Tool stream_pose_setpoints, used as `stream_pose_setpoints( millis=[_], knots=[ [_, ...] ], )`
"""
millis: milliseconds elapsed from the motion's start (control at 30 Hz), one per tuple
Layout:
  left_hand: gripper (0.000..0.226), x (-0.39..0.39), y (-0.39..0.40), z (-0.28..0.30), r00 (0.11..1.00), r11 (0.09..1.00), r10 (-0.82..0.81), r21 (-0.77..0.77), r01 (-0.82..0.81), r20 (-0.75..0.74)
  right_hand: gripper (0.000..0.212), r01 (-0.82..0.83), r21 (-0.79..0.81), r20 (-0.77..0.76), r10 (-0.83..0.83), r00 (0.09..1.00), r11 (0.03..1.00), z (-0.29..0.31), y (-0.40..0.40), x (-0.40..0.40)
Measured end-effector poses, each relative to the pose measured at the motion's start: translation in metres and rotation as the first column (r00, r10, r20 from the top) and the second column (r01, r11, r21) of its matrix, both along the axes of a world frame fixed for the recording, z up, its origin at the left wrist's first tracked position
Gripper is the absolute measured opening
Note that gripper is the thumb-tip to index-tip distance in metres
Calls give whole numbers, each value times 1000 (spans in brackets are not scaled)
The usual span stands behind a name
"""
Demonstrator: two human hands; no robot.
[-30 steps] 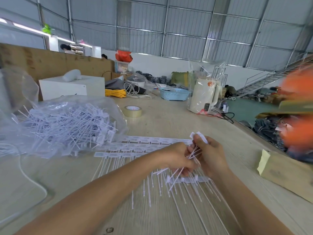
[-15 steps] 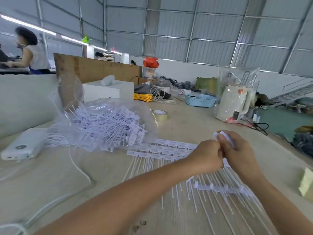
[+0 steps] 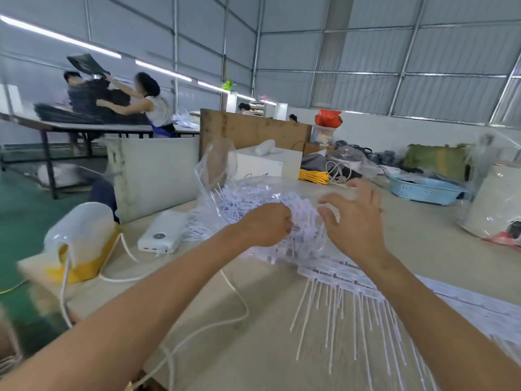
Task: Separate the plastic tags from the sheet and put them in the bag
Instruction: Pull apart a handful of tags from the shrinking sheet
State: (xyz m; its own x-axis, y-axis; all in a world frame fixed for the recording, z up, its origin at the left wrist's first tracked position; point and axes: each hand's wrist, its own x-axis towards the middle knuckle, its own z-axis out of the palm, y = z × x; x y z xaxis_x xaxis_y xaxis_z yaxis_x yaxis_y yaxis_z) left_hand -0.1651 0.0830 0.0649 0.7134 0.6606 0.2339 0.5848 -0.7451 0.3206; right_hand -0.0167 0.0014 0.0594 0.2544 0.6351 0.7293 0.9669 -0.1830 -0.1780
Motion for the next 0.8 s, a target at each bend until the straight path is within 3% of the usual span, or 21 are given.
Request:
stream_pose_setpoints(
  millis=[100, 200, 267, 400, 600, 800],
  knots=[
    [28, -6, 25, -11, 987, 994, 104, -1, -105, -123, 36, 228, -319, 97, -208, 973, 920, -1, 19, 3],
    [24, 8, 41, -23, 982, 989, 133, -46, -140, -132, 70, 197, -467, -66, -256, 964, 862, 2, 33, 7],
    [24, 21, 50, -24, 984, 980, 169, -93, -174, -62, 78, 107, -410, -191, -201, 961, 906, 5, 38, 9],
    [25, 41, 70, -17, 946, 950, 308, -98, -298, 106, 84, 29, -313, -243, -110, 964, 949, 9, 40, 12],
    [27, 37, 107, -18, 866, 860, 498, 103, -501, 48, 88, -44, -284, -280, -39, 959, 958, 11, 32, 21],
    [35, 29, 133, -26, 752, 757, 653, 47, -651, -91, 84, -70, -254, -304, -11, 952, 965, 8, 24, 31]
  ],
)
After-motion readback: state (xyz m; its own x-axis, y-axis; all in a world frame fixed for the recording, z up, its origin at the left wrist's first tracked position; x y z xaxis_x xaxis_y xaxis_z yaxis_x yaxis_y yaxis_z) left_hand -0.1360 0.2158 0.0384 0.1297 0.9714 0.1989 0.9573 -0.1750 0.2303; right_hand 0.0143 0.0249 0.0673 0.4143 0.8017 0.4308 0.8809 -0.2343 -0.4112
